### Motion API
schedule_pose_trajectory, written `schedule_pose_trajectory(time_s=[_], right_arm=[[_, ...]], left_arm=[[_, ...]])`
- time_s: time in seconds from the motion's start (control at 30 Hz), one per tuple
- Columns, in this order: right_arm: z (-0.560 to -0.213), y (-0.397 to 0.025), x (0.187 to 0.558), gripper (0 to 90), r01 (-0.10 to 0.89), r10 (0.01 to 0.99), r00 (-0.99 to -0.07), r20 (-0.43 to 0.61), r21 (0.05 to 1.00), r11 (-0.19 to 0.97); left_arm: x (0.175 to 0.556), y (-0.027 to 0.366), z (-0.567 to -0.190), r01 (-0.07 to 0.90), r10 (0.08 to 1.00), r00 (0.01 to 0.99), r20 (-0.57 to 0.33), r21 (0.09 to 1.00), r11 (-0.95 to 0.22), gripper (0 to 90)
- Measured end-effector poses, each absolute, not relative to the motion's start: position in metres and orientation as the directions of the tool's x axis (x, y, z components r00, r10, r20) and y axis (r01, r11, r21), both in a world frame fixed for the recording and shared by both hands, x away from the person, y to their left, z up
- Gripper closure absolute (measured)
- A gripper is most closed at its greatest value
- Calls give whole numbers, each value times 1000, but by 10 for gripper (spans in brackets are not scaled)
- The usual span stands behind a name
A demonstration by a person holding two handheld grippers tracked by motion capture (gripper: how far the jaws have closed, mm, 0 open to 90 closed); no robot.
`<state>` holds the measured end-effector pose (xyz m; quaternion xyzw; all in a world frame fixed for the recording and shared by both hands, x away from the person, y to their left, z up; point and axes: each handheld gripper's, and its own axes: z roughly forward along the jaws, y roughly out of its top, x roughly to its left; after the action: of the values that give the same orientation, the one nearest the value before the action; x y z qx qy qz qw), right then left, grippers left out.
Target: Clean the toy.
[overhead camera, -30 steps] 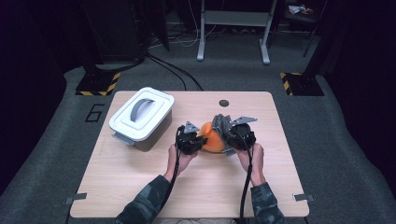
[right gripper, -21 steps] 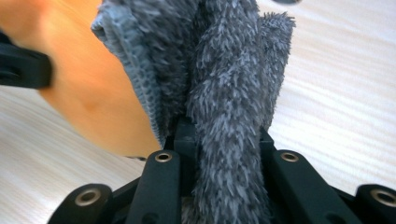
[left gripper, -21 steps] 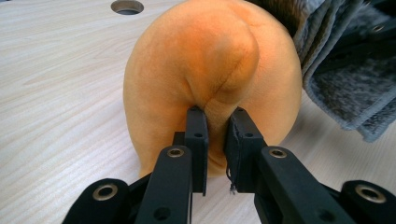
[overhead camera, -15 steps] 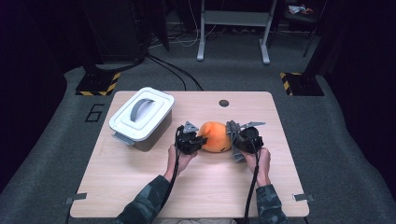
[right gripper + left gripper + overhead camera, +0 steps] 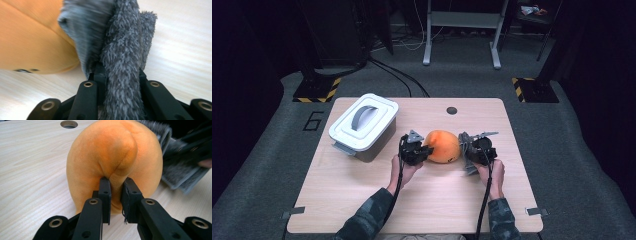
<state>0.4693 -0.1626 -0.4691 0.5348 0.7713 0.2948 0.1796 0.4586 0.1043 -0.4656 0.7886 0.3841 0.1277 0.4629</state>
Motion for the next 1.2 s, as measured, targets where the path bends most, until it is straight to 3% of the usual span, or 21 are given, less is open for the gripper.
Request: schedule_pose_trajectory(time_s=[0.2, 0.37, 0.6, 1.2], right_arm=[[-422, -140, 451, 731, 627, 901, -434, 0, 718, 302], [-403, -103, 447, 730, 564, 856, -514, -54, 731, 385], [-409, -91, 453, 729, 564, 847, -527, -70, 716, 410], [-459, -145, 468, 729, 701, 911, -413, 8, 641, 312]], left_arm=[[457, 102, -465, 479, 723, 676, -142, 830, -285, 789], [457, 102, -465, 479, 725, 674, -141, 831, -284, 789], [458, 105, -468, 483, 726, 670, -153, 833, -271, 789], [460, 105, -469, 488, 728, 667, -157, 831, -267, 789]])
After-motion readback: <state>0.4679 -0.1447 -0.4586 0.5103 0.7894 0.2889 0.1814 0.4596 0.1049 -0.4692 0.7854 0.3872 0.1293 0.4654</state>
